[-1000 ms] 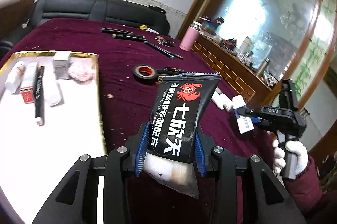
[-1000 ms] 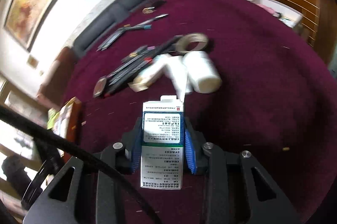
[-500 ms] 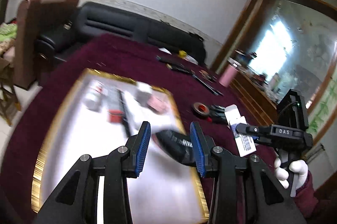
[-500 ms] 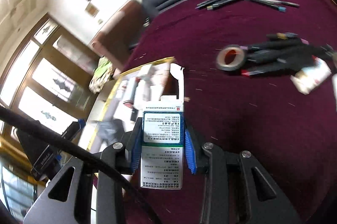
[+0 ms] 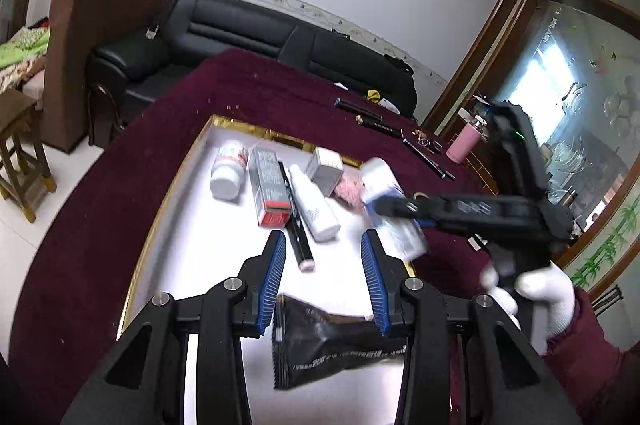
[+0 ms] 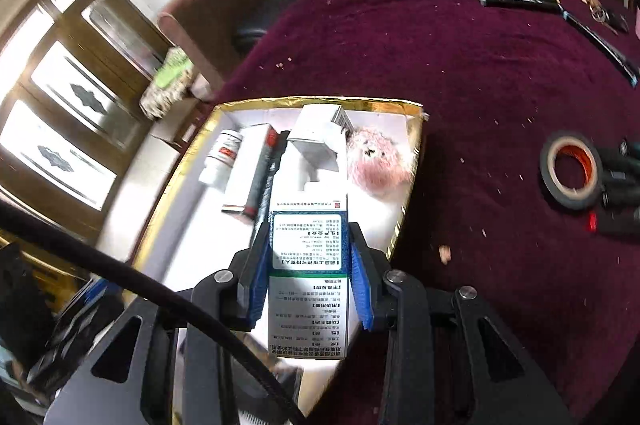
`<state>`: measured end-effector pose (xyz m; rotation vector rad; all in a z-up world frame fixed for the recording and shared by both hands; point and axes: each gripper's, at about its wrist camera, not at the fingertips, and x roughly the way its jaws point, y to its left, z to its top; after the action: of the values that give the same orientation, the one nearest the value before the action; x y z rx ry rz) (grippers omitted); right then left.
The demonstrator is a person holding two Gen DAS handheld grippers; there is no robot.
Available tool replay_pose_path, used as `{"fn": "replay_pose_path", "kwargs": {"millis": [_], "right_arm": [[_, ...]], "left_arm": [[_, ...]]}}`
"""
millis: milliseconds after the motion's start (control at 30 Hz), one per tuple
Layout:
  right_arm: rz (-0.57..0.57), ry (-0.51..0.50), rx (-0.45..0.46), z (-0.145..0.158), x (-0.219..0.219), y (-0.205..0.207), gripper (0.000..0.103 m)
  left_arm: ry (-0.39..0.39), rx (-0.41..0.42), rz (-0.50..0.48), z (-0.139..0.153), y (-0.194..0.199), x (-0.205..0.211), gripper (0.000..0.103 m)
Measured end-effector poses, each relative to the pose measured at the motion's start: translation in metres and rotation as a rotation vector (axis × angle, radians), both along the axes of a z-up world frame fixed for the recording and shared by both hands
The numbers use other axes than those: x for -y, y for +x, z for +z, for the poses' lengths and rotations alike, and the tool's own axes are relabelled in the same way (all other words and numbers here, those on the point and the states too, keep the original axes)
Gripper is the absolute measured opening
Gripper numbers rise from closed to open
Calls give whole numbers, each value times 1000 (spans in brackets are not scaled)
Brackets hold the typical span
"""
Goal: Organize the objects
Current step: 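Carry the pouch and medicine box into the white box and release both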
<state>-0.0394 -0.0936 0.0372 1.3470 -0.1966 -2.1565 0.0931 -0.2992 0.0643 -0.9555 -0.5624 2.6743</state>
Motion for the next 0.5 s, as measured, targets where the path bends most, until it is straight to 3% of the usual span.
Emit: {"fn": "replay_pose_path", "kwargs": {"millis": [133,267,433,500], "right_arm": [[-4,63,-6,-4,7,-9,34],[-26,37,-7,-1,1,-10,34],[9,9,-105,29,-13,19,37],[49,2,-122,36,-11,32,43]], "left_arm": [[5,15,2,-5,8,3,34],[32,22,22,-8,12,11,34],[74,21,72,-15,15,23,35],[98,29,103,-20,14,27,35]]}}
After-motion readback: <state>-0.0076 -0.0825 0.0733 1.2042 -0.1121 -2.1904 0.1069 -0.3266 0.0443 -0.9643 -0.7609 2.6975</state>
